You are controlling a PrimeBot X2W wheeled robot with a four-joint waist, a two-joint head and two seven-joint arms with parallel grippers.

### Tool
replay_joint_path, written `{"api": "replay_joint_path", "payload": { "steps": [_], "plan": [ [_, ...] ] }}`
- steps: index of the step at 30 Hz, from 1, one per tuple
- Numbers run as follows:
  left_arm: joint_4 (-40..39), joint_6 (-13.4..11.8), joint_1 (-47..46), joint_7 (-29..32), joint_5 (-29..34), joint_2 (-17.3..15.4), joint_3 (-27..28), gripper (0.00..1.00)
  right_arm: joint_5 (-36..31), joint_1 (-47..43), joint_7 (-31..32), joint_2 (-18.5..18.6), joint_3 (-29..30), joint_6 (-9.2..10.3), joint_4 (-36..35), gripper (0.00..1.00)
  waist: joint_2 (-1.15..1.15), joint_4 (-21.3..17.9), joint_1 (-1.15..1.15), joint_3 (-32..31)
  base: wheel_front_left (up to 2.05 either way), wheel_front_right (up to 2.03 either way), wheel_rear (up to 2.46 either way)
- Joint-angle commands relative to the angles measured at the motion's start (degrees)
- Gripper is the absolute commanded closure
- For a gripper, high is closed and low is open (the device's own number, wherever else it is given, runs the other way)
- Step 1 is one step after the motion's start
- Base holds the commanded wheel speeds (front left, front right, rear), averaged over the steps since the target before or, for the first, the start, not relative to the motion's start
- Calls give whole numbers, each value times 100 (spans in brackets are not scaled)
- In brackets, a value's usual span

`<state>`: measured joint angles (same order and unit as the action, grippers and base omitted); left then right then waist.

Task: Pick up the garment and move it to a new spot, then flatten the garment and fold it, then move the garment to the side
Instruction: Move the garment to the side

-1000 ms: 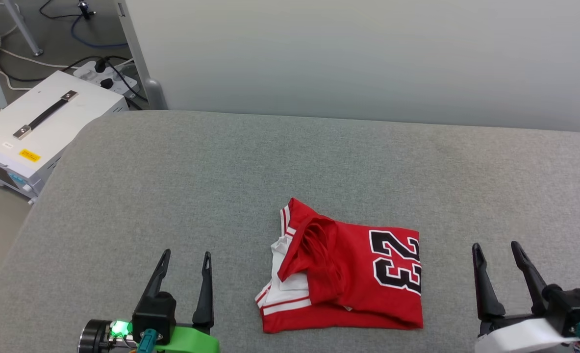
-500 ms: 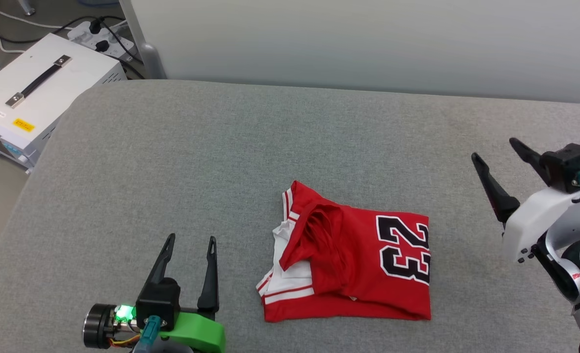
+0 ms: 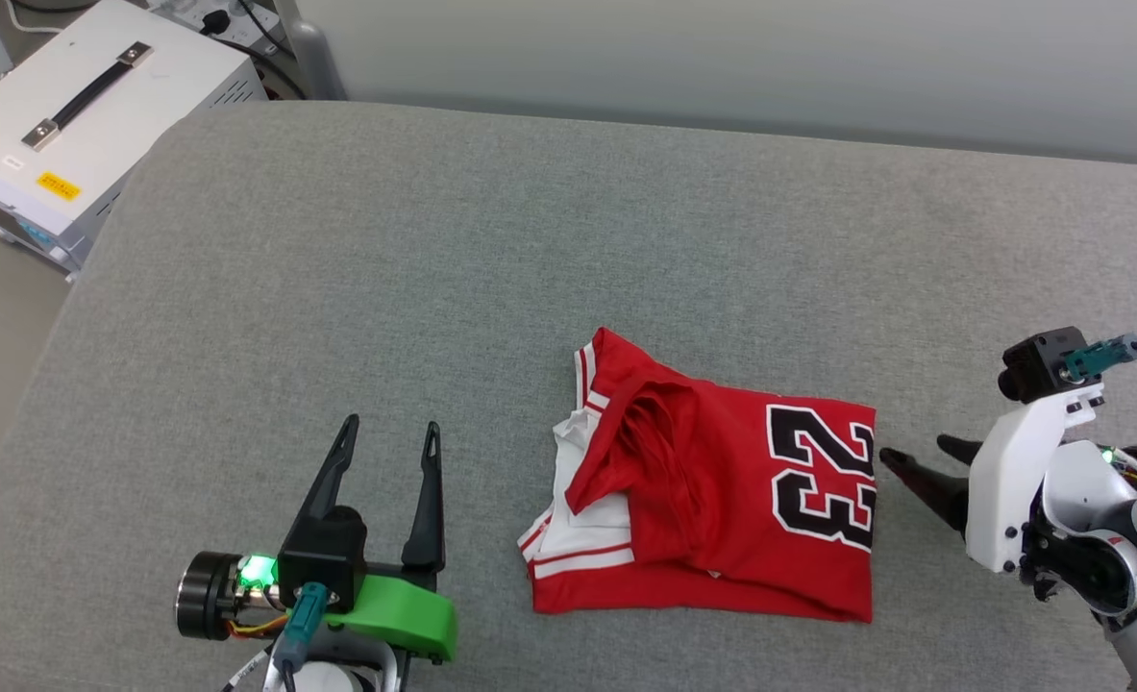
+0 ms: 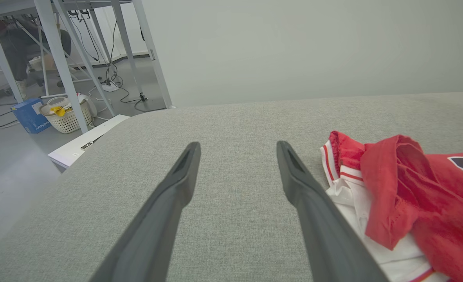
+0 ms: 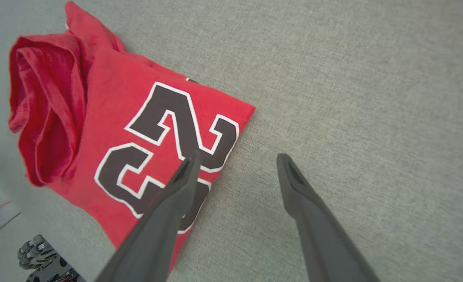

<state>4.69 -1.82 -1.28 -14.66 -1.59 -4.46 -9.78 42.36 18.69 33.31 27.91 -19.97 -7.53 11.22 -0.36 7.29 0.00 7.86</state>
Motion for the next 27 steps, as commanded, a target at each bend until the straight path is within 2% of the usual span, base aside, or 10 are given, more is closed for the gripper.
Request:
{"api": "replay_joint_path", "payload": {
  "steps": [1,9,16,20,21,22,23,27],
  "plan": [
    [-13,13,-118,-34,-8,25,-11,0,150,-79,91,-41,-26,4,71,0,36,106,0,137,0,0,0],
    [15,37,-293,-34,-1,50,-53,0,638,-102,353,-364,-274,4,542,0,36,291,0,374,0,0,0],
    [55,34,-378,-34,5,68,-77,0,645,-108,134,-589,-685,4,857,0,36,393,0,413,0,0,0],
    [75,36,-383,-34,9,74,-89,0,600,-67,-109,-578,-912,4,944,0,36,424,0,394,0,0,0],
    [79,37,-381,-34,10,75,-91,0,603,-50,-184,-566,-948,4,952,3,36,429,0,389,0,0,0],
    [87,38,-377,-34,12,76,-93,0,607,-21,-277,-546,-993,4,958,67,36,432,0,377,0,0,0],
    [92,39,-371,-34,12,76,-94,0,613,6,-352,-530,-1025,4,956,100,36,431,0,365,0,0,0],
    [139,43,-324,-34,15,79,-96,0,596,164,-663,-393,-1232,4,871,100,36,408,0,256,0,0,0]
  ]
}}
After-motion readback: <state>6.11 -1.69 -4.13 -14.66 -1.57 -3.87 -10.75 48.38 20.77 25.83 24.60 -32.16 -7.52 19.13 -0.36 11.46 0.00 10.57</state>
